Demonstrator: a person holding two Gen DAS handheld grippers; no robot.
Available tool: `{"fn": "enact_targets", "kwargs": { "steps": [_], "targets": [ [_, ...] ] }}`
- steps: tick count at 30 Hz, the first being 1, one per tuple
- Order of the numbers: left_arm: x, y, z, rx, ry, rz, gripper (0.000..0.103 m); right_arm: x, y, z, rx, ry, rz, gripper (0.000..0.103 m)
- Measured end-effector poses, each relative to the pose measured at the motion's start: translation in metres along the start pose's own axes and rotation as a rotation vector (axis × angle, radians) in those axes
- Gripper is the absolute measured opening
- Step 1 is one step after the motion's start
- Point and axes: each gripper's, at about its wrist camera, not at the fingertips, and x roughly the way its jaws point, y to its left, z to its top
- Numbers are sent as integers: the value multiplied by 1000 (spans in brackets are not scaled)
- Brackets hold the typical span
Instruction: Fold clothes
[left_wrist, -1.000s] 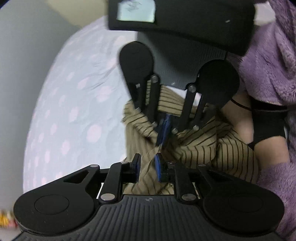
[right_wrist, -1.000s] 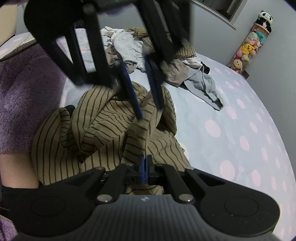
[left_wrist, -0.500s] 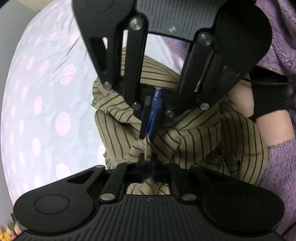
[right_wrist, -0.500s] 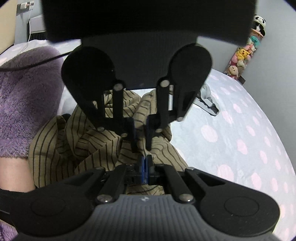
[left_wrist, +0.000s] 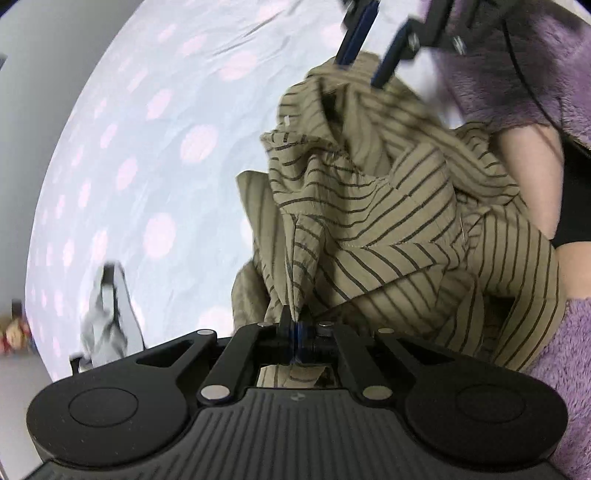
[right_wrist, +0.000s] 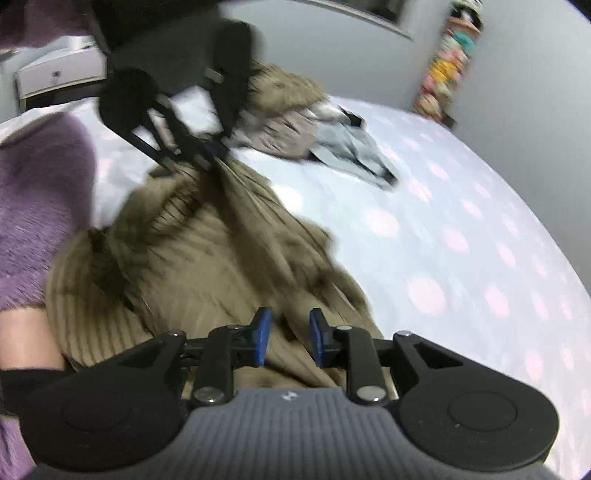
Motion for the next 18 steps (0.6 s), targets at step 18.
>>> {"fn": "enact_targets", "kwargs": {
  "steps": [18],
  "targets": [
    [-9, 37, -72, -315, 65, 56, 0, 85, -91, -61, 339, 239, -17, 8]
  ]
}}
